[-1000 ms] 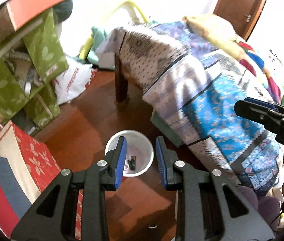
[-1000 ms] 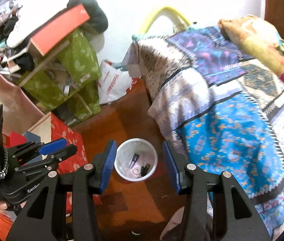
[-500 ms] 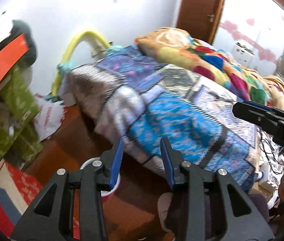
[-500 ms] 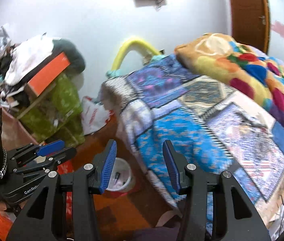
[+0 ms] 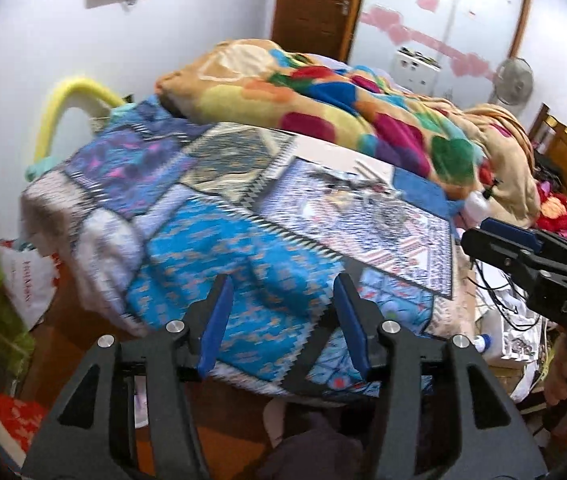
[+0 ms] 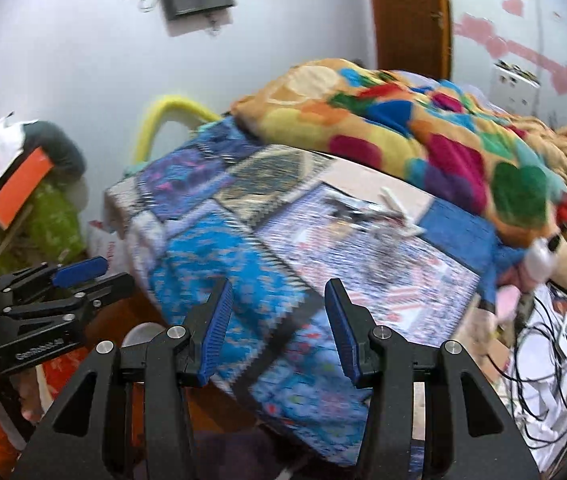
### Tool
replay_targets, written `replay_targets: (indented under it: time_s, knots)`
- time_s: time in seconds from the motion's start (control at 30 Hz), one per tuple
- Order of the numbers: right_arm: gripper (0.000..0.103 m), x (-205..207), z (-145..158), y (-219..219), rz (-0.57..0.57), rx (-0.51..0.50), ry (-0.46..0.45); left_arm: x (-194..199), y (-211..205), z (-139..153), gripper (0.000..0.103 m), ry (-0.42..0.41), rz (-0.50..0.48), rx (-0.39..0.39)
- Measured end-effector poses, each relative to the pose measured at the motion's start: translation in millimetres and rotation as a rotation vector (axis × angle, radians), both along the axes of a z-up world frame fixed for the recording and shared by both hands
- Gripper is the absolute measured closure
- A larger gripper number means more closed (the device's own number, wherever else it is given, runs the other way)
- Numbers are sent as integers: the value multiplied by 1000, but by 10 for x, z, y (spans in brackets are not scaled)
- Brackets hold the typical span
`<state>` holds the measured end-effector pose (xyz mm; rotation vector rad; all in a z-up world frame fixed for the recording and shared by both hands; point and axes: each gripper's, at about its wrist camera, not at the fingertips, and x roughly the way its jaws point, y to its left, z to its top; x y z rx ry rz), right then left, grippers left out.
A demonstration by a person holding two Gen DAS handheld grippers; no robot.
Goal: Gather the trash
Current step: 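Move both tools back to the bed toward the remaining items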
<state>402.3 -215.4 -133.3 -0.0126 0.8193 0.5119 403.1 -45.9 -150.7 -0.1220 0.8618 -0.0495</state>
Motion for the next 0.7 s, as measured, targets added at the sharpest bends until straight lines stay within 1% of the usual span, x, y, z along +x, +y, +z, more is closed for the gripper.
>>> replay_targets:
  time_s: [0.07, 0.17, 0.27, 0.33, 0.47, 0.6, 0.7]
  knots:
    - [59, 75, -66, -156, -33, -2, 8, 131, -130, -65, 50, 7, -27, 1]
    - [59, 184, -150, -351, -93, -16, -7, 337, -281, -186, 48, 30, -59, -8]
    - [59, 323, -254, -460, -118, -26, 5, 546, -396, -336, 48, 58, -90, -20]
    - [59, 416, -336, -510, -133, -27, 21, 676, -462, -432, 48, 72, -115, -6]
    - [59, 595, -502, -586, -145, -4, 57, 961, -554, -649, 48, 100, -145, 28]
    - [59, 793, -664, -580, -130, 11, 91, 1225, -567, -819, 48, 131, -155, 1]
    - [58, 930, -771, -556, -116, 16, 108, 1382, -565, -901, 48, 129, -149, -15]
